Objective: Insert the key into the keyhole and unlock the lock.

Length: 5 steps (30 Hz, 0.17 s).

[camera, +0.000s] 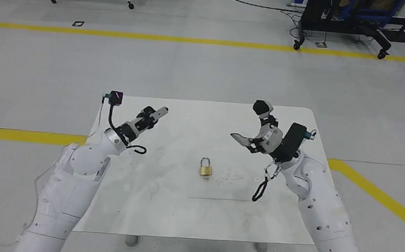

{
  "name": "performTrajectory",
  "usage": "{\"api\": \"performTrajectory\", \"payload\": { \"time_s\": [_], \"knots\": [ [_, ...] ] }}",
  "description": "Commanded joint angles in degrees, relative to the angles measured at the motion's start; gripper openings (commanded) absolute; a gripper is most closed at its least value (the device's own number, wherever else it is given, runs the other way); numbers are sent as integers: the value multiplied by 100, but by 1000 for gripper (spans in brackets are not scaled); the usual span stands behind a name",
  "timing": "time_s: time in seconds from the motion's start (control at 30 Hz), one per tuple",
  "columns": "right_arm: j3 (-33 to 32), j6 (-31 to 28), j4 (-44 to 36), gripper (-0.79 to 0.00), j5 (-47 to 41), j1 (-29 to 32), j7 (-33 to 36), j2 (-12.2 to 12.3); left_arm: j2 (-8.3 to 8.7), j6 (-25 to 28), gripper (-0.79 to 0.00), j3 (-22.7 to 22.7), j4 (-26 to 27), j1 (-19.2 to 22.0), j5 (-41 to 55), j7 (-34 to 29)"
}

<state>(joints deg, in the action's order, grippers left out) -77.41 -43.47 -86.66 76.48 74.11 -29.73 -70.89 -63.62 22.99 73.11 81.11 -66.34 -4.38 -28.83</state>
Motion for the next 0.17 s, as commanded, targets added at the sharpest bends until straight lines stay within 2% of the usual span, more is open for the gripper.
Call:
{"api": "performTrajectory", "payload": {
  "time_s": [0.0, 0.13],
  "knots": [
    [0, 0, 0, -1, 0, 0, 0, 0, 0, 0, 0, 0, 0, 0, 0, 0],
    [-87, 265, -100, -1, -2, 152, 181, 31, -14, -137, 0, 110, 131, -195, -427, 171]
  ]
}}
